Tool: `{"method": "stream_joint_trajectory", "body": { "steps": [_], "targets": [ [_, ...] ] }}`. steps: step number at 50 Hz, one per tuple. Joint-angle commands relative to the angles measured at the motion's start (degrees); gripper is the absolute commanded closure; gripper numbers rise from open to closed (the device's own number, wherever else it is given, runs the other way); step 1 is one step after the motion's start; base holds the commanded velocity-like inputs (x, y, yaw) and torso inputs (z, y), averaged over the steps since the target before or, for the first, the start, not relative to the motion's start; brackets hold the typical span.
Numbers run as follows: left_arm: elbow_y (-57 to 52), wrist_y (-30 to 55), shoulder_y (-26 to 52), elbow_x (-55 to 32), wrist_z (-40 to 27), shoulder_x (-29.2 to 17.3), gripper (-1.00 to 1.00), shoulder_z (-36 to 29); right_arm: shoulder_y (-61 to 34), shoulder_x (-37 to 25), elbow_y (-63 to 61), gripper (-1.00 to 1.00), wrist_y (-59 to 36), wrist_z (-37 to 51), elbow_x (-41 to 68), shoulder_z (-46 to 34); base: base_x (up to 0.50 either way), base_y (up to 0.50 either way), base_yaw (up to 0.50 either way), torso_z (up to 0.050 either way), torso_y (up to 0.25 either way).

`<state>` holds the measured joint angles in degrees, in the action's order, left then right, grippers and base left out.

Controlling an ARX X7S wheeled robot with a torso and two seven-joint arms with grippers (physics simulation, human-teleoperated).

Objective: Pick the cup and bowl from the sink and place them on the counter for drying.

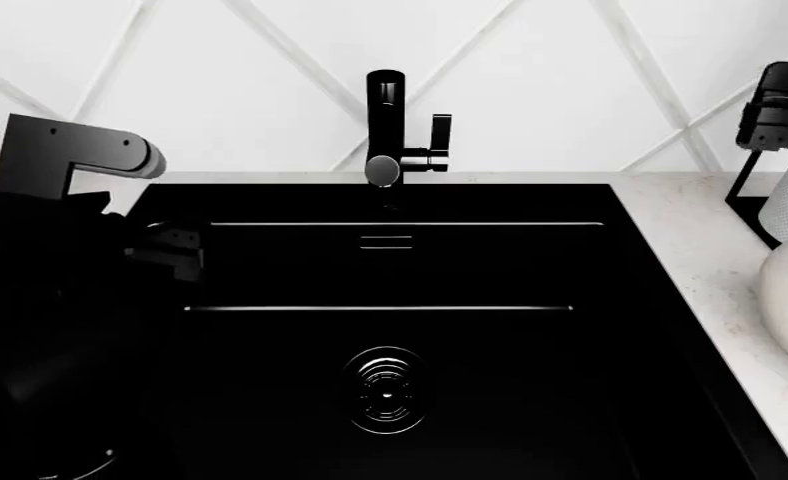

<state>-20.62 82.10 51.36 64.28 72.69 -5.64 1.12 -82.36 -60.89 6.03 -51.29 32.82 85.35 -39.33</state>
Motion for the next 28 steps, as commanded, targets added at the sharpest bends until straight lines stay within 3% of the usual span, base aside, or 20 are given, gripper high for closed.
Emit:
{"method": "stream_joint_trajectory", "body": {
  "steps": [1,27,28],
  "targets": [
    [0.54,-0.27,0.91,-0.56,-0.40,0.26,-1.00,-0.53,-0.54,1.79,-4.06,-1.00,-0.71,0.10,4.05,0.88,0.00,0.00,0.00,0.000,0.000],
    [3.42,-1.21,5.50,-3.32,-5.30,3.02,-1.00,-1.01,3.57,7.51,-7.02,-1.00,-0.10,-0.53,1.98,-2.89,0.00,0.00,0.00,0.000,0.000],
    [4.96,-0.19,9.46,-3.24,-5.70,3.83,-1.00,-1.54,3.36,7.66,-8.16,-1.00,-0.98,1.90,3.42,-2.86,0.00,0.00,0.00,0.000,0.000]
  ]
}}
